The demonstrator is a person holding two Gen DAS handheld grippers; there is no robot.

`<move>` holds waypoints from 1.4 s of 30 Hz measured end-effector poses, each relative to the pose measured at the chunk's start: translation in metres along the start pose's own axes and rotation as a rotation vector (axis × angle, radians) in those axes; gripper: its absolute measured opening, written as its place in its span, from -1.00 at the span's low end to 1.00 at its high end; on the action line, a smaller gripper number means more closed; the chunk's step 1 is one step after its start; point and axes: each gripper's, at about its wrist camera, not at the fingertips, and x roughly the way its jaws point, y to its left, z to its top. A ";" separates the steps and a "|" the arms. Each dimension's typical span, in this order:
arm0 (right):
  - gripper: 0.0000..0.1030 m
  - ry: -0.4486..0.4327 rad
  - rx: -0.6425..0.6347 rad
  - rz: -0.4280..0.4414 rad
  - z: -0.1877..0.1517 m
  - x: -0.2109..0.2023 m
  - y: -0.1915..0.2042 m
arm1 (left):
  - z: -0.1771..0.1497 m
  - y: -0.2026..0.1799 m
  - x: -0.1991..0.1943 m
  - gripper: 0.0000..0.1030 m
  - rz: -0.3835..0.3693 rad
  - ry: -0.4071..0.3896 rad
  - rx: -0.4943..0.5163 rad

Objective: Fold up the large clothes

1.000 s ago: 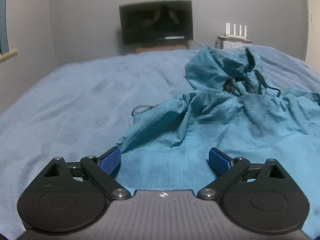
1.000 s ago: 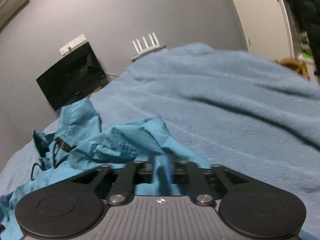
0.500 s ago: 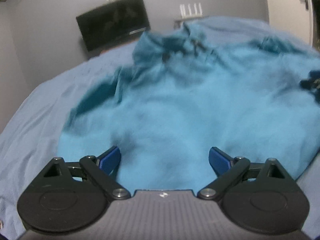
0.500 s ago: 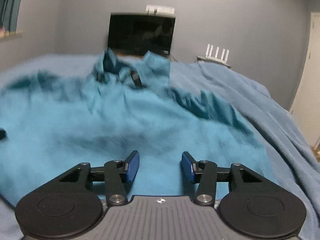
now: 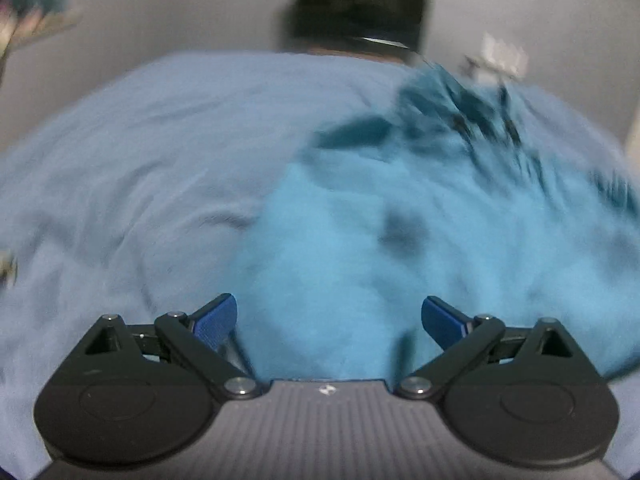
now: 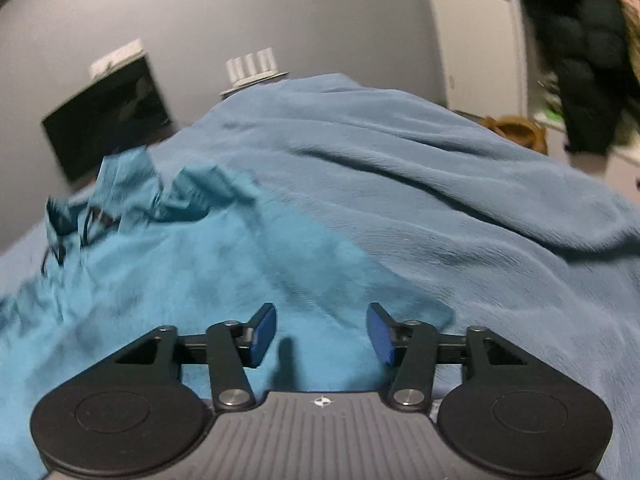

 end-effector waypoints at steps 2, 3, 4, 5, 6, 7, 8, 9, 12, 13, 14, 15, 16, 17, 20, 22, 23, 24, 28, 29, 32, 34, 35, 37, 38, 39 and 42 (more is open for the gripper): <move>0.22 0.013 0.056 -0.029 0.000 -0.004 -0.010 | 0.000 0.021 -0.009 0.94 -0.020 0.012 -0.136; 0.27 0.029 0.089 -0.042 0.000 -0.003 -0.016 | 0.000 0.029 -0.009 0.94 -0.024 0.035 -0.191; 0.28 0.052 0.121 -0.051 -0.004 -0.003 -0.027 | -0.002 0.035 -0.007 0.94 -0.026 0.070 -0.237; 0.28 0.081 0.171 -0.058 -0.005 0.000 -0.035 | -0.005 0.040 -0.004 0.94 -0.034 0.113 -0.280; 0.29 0.103 0.227 -0.043 -0.007 0.003 -0.043 | -0.009 0.044 0.001 0.94 -0.051 0.167 -0.329; 0.30 0.127 0.288 -0.018 -0.010 0.007 -0.050 | -0.014 0.047 0.007 0.94 -0.072 0.209 -0.368; 0.30 0.147 0.328 0.008 -0.014 0.011 -0.054 | -0.018 0.048 0.013 0.94 -0.095 0.244 -0.404; 0.32 0.167 0.362 0.033 -0.017 0.017 -0.057 | -0.021 0.049 0.019 0.94 -0.122 0.268 -0.433; 0.33 0.192 0.396 0.092 -0.021 0.029 -0.057 | -0.027 0.048 0.031 0.85 -0.163 0.291 -0.457; 0.33 0.194 0.402 0.110 -0.023 0.032 -0.055 | -0.028 0.046 0.034 0.81 -0.170 0.286 -0.461; 0.33 0.195 0.407 0.129 -0.023 0.033 -0.052 | -0.029 0.045 0.037 0.71 -0.179 0.276 -0.461; 0.32 0.196 0.407 0.143 -0.023 0.036 -0.050 | -0.029 0.043 0.041 0.70 -0.178 0.262 -0.457; 0.32 0.200 0.403 0.150 -0.022 0.038 -0.047 | -0.029 0.041 0.043 0.70 -0.174 0.242 -0.454; 0.32 0.205 0.395 0.160 -0.023 0.041 -0.044 | -0.028 0.039 0.045 0.70 -0.168 0.221 -0.448; 0.33 0.209 0.388 0.174 -0.023 0.053 -0.041 | -0.024 0.036 0.054 0.63 -0.141 0.160 -0.456; 0.25 0.193 0.400 0.188 -0.021 0.058 -0.040 | -0.020 0.037 0.057 0.46 -0.122 0.112 -0.443; 0.21 0.181 0.402 0.194 -0.021 0.060 -0.038 | -0.017 0.036 0.059 0.21 -0.108 0.094 -0.422; 0.12 0.172 0.397 0.197 -0.020 0.061 -0.037 | -0.014 0.036 0.062 -0.23 -0.104 0.090 -0.398; -0.68 0.114 0.333 0.220 -0.018 0.059 -0.022 | -0.012 0.035 0.056 -0.64 -0.132 0.093 -0.366; -0.74 0.093 0.321 0.232 -0.017 0.054 -0.018 | -0.012 0.034 0.052 -0.69 -0.135 0.084 -0.364; -0.85 0.038 0.321 0.266 -0.011 0.033 -0.012 | -0.010 0.039 0.036 -0.74 -0.158 0.065 -0.372; -0.88 0.015 0.297 0.274 -0.007 0.020 -0.010 | -0.011 0.041 0.025 -0.76 -0.164 0.065 -0.357; -0.88 0.010 0.286 0.279 -0.006 0.013 -0.009 | -0.011 0.041 0.021 -0.76 -0.164 0.070 -0.345; -0.89 0.005 0.276 0.280 -0.004 -0.002 -0.009 | -0.013 0.042 0.007 -0.76 -0.161 0.076 -0.324; -0.89 0.001 0.273 0.282 -0.003 -0.010 -0.009 | -0.013 0.043 0.001 -0.77 -0.157 0.075 -0.312; -0.89 -0.001 0.272 0.283 -0.003 -0.017 -0.011 | -0.012 0.042 -0.005 -0.77 -0.155 0.074 -0.302; -0.90 0.008 0.286 0.292 -0.003 -0.040 -0.021 | -0.015 0.046 -0.022 -0.76 -0.154 0.086 -0.305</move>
